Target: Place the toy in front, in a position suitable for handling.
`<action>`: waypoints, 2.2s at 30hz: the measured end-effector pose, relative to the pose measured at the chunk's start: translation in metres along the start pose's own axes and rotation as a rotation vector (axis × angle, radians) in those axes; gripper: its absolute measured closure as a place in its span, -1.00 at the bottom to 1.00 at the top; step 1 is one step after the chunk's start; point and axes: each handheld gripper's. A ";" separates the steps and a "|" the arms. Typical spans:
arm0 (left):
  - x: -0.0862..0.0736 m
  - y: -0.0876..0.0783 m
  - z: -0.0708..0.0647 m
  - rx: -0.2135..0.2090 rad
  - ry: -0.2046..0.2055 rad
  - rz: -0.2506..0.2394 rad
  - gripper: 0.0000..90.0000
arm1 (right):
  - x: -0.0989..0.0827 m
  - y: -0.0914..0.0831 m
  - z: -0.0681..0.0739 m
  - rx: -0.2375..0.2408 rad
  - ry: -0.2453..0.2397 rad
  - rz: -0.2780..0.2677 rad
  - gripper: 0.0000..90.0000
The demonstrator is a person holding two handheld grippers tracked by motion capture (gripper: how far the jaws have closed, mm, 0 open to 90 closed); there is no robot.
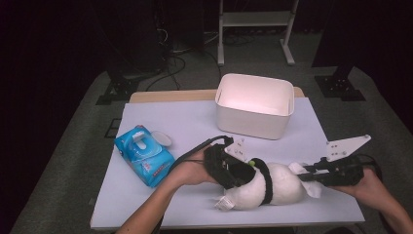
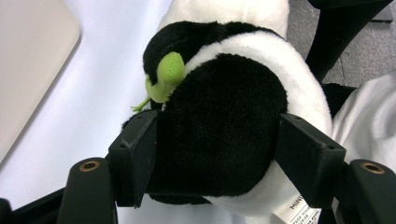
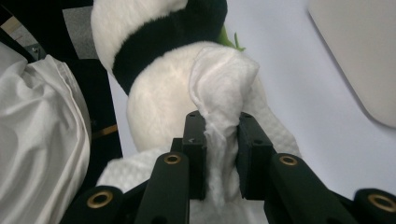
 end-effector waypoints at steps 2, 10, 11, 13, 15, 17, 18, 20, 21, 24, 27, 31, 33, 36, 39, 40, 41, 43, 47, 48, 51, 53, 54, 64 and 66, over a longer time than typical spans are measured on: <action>0.002 0.000 0.000 0.001 0.008 0.014 -0.30 | -0.002 -0.001 0.000 -0.002 0.002 -0.005 0.67; 0.003 0.001 0.000 0.008 0.010 0.010 -0.29 | 0.020 0.010 0.008 0.013 -0.064 -0.012 0.67; 0.003 0.002 0.000 0.008 0.012 0.012 -0.29 | 0.026 0.013 0.009 0.020 -0.077 -0.015 0.67; 0.004 0.002 0.000 0.011 0.015 0.015 -0.29 | 0.033 0.018 0.011 0.033 -0.092 -0.019 0.67; 0.005 0.004 0.000 0.010 0.016 0.009 -0.29 | 0.039 0.023 0.013 0.044 -0.107 -0.020 0.67; 0.006 0.005 0.001 0.007 0.020 0.009 -0.29 | 0.044 0.027 0.015 0.056 -0.118 -0.019 0.67; 0.007 0.006 0.001 0.006 0.017 0.006 -0.29 | 0.046 0.030 0.017 0.062 -0.125 -0.018 0.67; 0.009 0.008 0.001 0.006 0.020 0.005 -0.29 | 0.050 0.036 0.019 0.071 -0.143 -0.005 0.67; 0.010 0.008 0.001 0.006 0.022 0.007 -0.29 | 0.052 0.039 0.020 0.074 -0.149 0.003 0.67; 0.013 0.011 0.001 0.008 0.029 0.003 -0.28 | 0.056 0.048 0.023 0.084 -0.168 0.024 0.67; 0.015 0.012 0.001 0.009 0.034 0.011 -0.28 | 0.060 0.051 0.024 0.086 -0.174 0.027 0.67; 0.020 0.016 0.004 -0.003 0.037 0.006 -0.28 | 0.064 0.049 0.024 0.083 -0.180 0.017 0.67; 0.024 0.019 0.006 -0.004 0.043 0.001 -0.28 | 0.064 0.047 0.023 0.074 -0.176 0.019 0.67; 0.027 0.022 0.011 -0.015 0.037 -0.017 -0.28 | 0.058 0.043 0.018 0.059 -0.155 0.019 0.67; 0.028 0.022 0.011 -0.013 0.039 -0.020 -0.29 | 0.050 0.041 0.014 0.051 -0.137 0.024 0.67; 0.027 0.021 0.010 -0.008 0.036 -0.023 -0.30 | 0.048 0.041 0.013 0.050 -0.131 0.029 0.67; 0.027 0.020 0.010 -0.004 0.036 -0.025 -0.31 | 0.044 0.041 0.012 0.051 -0.126 0.028 0.67; 0.026 0.017 0.007 0.010 0.037 -0.024 -0.32 | 0.041 0.041 0.011 0.052 -0.112 0.026 0.67; 0.025 0.012 0.000 0.041 0.046 -0.021 -0.36 | 0.039 0.042 0.008 0.061 -0.109 0.017 0.68; 0.024 0.011 -0.002 0.042 0.042 -0.026 -0.36 | 0.039 0.042 0.008 0.060 -0.110 0.019 0.68; 0.021 0.006 -0.003 0.027 0.034 -0.050 -0.37 | 0.039 0.042 0.008 0.058 -0.107 0.015 0.68; 0.019 0.004 -0.004 0.026 0.030 -0.055 -0.37 | 0.039 0.042 0.008 0.058 -0.104 0.011 0.68; 0.019 0.004 -0.004 0.027 0.029 -0.055 -0.37 | 0.038 0.042 0.008 0.059 -0.102 0.011 0.68; 0.011 -0.003 -0.009 0.029 0.007 -0.045 -0.39 | 0.036 0.038 0.007 0.045 -0.088 0.006 0.68; 0.010 -0.001 -0.008 0.026 0.003 -0.048 -0.40 | 0.035 0.037 0.006 0.043 -0.088 0.003 0.68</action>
Point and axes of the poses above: each handheld gripper's, and its own axes: y roughly forward along the jaws, x roughly out of its top, z roughly to its left, and after that the axes turned 11 degrees about -x, right-handed
